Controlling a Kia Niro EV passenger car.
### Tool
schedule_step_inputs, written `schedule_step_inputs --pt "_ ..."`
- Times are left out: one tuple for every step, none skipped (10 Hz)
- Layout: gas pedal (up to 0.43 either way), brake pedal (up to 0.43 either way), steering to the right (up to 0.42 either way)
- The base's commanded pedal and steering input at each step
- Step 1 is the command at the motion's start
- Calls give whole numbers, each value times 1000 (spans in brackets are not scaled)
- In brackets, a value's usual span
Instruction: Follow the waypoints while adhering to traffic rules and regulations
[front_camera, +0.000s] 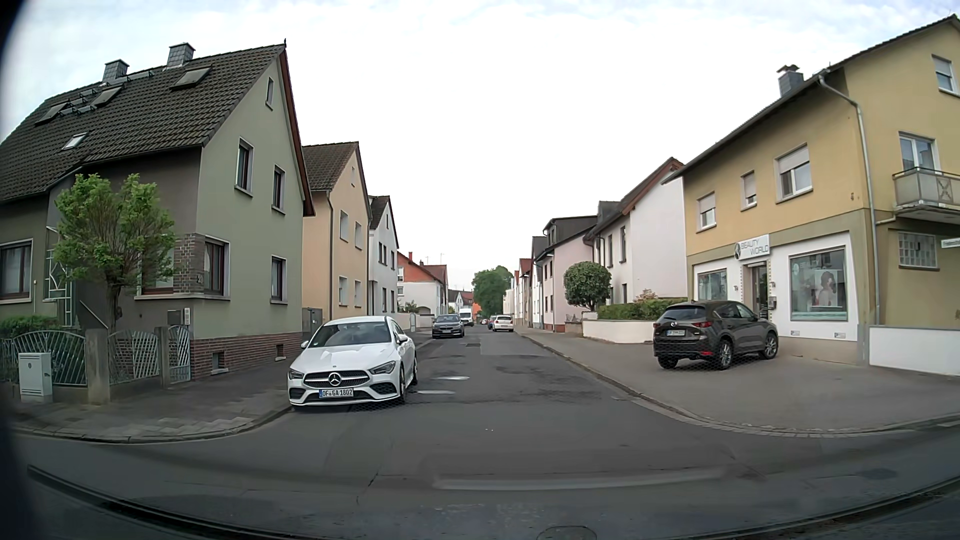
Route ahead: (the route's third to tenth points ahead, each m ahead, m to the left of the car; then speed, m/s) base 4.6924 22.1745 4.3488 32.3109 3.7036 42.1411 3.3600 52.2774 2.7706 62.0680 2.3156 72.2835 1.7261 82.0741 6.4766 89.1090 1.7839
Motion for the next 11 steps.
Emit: schedule_step_inputs --pt "0 0 -418" --pt "8 0 -450" --pt "47 0 -483" --pt "79 0 -508" --pt "130 0 -543" --pt "130 0 -588" --pt "130 0 -628" --pt "130 0 -684" --pt "130 0 -735" --pt "130 0 -774" --pt "130 0 -812"
